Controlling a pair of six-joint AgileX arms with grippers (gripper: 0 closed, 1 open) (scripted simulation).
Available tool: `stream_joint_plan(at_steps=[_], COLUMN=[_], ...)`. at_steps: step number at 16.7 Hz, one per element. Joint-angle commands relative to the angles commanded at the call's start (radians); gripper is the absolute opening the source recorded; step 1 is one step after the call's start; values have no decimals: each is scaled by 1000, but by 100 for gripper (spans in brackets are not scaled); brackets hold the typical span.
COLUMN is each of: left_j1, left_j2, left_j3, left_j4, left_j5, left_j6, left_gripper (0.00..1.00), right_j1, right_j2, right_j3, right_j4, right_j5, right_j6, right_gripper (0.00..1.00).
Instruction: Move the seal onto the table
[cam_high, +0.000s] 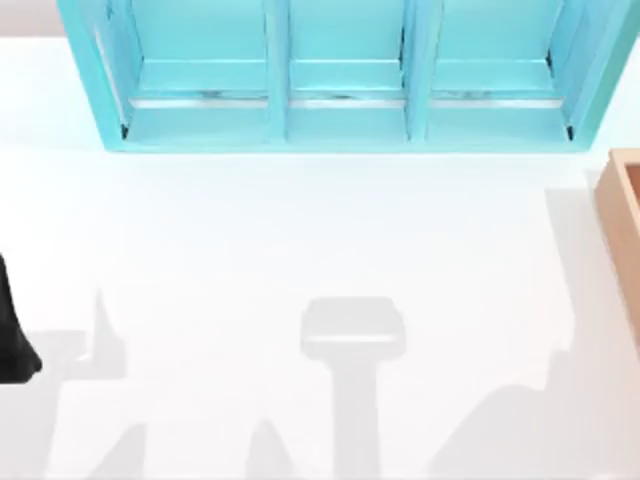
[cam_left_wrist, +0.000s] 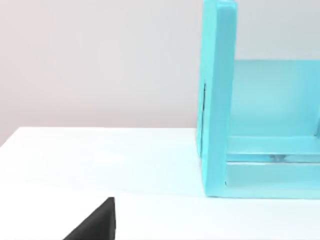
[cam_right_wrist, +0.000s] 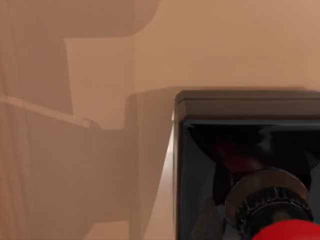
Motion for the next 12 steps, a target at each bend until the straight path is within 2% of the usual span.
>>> stream_joint_plan(at_steps=[6,9,12], left_j1=[0,0,0], left_j2=[0,0,0], left_j3=[0,0,0], left_j4=[0,0,0], left_j5=[0,0,0], left_j6=[0,0,0], left_gripper=[100,100,100], right_j1=[15,111,264], right_j2=[-2,-12,-37], right_j3=[16,114,260], right_j4=[-16,-119,-310], right_j5=[1,1,0], right_j6=[16,111,262], right_gripper=[0,0,0])
